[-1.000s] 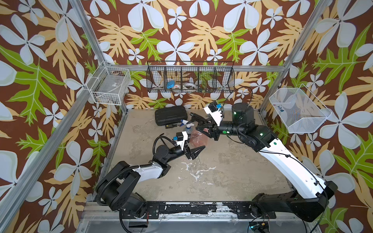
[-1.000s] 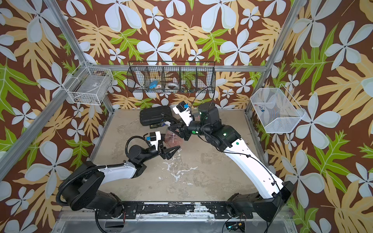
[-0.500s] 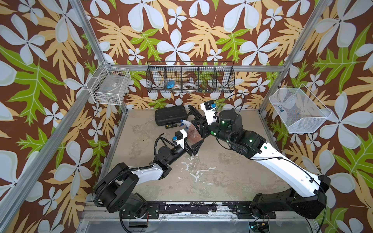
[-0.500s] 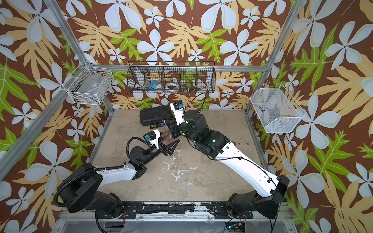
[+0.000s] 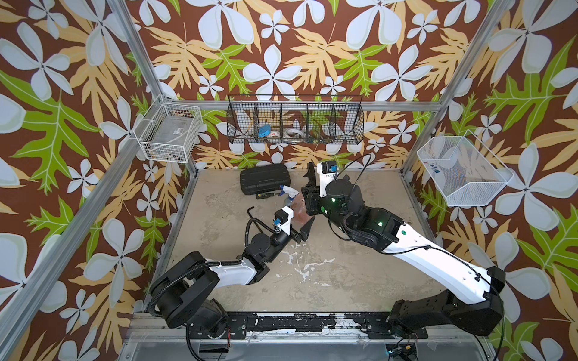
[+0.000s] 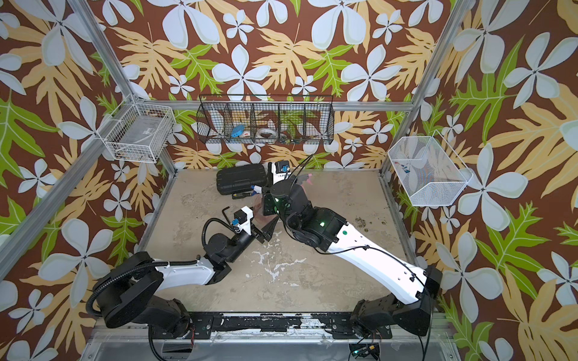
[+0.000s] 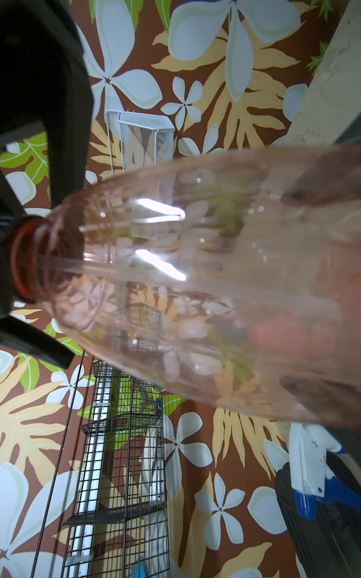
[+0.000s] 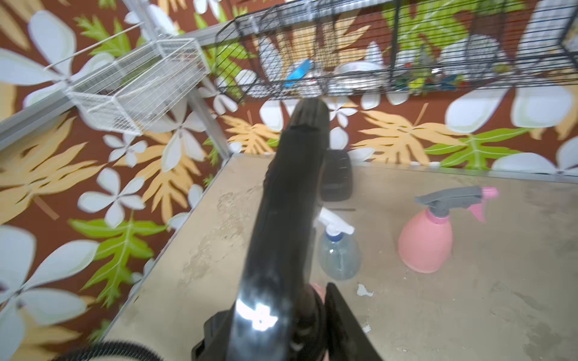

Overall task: Attach spray nozzles to spray bottles
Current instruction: Screw the spray nozzle on the spray bottle.

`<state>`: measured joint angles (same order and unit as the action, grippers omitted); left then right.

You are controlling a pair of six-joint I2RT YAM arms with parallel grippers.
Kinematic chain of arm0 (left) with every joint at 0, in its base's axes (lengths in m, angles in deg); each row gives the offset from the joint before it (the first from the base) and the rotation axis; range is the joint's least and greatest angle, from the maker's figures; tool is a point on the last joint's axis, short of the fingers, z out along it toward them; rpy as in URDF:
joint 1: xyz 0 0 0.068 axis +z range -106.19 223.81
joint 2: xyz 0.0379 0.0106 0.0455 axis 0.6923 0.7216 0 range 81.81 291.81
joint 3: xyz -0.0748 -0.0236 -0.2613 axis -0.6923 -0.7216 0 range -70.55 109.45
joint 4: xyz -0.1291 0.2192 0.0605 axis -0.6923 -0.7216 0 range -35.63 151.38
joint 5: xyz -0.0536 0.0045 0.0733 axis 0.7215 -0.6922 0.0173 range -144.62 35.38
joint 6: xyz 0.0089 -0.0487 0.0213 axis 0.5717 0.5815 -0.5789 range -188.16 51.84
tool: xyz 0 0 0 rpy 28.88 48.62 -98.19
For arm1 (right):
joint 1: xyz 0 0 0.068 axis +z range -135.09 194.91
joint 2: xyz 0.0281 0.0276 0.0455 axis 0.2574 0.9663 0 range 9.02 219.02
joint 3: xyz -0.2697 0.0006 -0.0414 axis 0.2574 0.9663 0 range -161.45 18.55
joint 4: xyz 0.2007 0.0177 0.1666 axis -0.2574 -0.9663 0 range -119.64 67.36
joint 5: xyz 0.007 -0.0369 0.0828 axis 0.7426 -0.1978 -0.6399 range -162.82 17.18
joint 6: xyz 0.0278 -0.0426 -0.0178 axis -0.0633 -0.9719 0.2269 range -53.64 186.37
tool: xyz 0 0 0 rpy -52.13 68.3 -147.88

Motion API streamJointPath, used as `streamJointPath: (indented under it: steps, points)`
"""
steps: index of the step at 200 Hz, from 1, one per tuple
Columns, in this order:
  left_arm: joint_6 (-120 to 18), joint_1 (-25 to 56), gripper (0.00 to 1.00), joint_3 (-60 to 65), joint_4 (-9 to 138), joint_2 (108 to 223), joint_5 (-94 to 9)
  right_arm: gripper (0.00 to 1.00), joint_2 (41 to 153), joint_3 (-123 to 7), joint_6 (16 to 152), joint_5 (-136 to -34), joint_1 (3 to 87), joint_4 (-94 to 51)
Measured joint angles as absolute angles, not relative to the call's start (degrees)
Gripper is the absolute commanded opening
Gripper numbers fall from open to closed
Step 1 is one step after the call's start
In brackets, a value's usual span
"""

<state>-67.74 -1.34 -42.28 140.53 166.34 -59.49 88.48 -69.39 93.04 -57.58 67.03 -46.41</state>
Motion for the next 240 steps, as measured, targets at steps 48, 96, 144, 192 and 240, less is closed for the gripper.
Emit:
streamJointPath:
  steps: [48, 96, 144, 192, 240]
  points:
    - [-66.5, -0.6, 0.60, -43.3, 143.1, 165.4, -54.1, 0.66, 80.4, -64.5, 81.3, -87.1, 53.3, -47.2]
    - [-65.2, -0.3, 0.60, -43.3, 143.8, 165.1, -50.3, 0.52, 79.5, -63.7, 77.4, -100.0, 51.2, -45.8]
    - [-63.7, -0.3, 0.60, -42.7, 143.7, 165.1, -46.4, 0.54, 80.9, -64.9, 76.2, -103.5, 51.2, -45.7]
    - [-62.0, -0.3, 0.60, -42.7, 146.1, 166.0, -42.5, 0.47, 82.4, -67.3, 75.1, -105.0, 51.2, -45.3]
    - [-60.8, -0.2, 0.60, -42.4, 146.1, 166.1, -41.9, 0.31, 82.9, -67.6, 74.8, -105.8, 51.1, -45.2]
